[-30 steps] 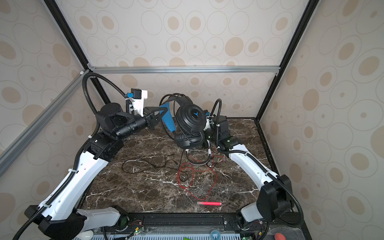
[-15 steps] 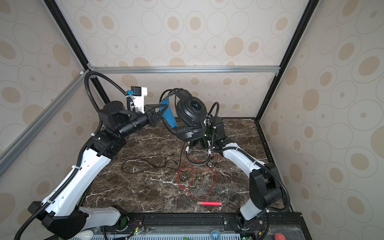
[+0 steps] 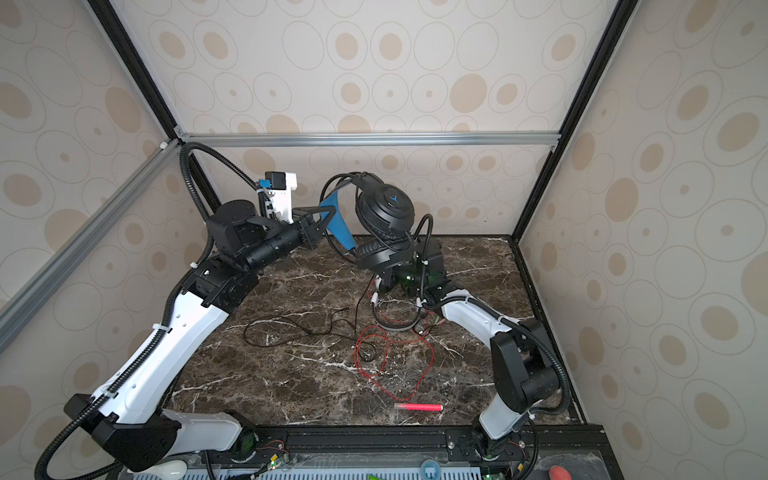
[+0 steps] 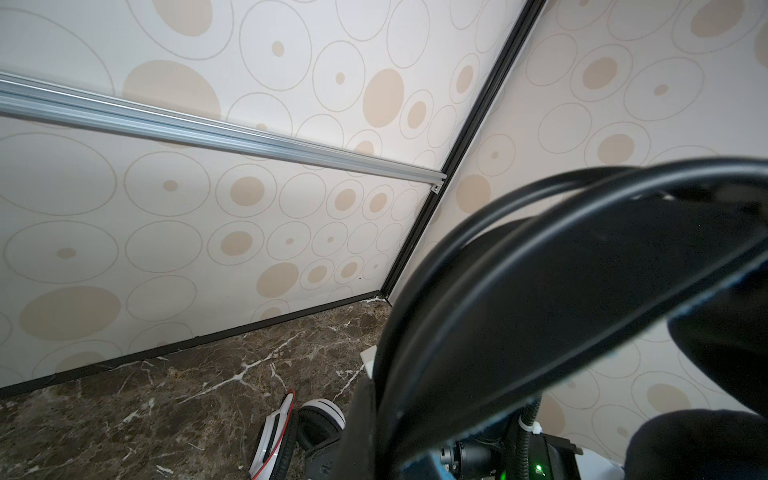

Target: Wrap the headphones

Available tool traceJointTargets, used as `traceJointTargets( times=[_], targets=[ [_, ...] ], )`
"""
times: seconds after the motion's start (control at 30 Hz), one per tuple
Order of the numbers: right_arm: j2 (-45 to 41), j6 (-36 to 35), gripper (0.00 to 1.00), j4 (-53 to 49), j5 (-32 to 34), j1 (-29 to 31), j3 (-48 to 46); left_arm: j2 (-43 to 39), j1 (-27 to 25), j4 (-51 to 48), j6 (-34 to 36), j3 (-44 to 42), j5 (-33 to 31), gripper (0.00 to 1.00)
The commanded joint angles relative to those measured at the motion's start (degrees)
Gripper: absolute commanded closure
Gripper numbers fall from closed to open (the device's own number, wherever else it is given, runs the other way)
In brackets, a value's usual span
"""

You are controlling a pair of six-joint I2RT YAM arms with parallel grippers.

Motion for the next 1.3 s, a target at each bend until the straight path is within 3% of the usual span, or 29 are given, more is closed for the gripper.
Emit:
traceJointTargets(
  times=[0.0, 0.2, 0.47, 0.8, 1.07, 1.27],
  targets=[
    [-4.68, -7.30, 1.00, -11.62, 7.82, 2.86, -0.77, -0.31, -0.17, 7.25, -5.14, 2.57, -4.08, 1.00],
    [-12.71, -12.27, 1.00, -23.33, 20.43, 6.76, -4.19, -0.36, 0.09, 11.40, -9.10, -0.66, -12.81, 1.00],
    [-18.94, -18.76, 1.00, -38.56, 37.10, 14.22, -2.12, 1.89, 0.19, 12.29, -13.57, -2.58, -20.31, 1.00],
    [-20.93, -22.56, 1.00, -53.55, 49.73, 23.87, 5.34, 2.82, 0.12, 11.46, -19.20, -8.24, -29.46, 1.00],
    [-16.50, -24.76, 1.00, -63.50, 55.47, 29.74, 15.85, 2.85, -0.16, 7.69, -17.21, -11.50, -35.34, 1.00],
    [-10.41, -28.29, 1.00, -72.25, 58.53, 31.22, 28.01, 3.66, -2.61, 3.53, -8.72, -12.65, -42.82, 1.00]
  ],
)
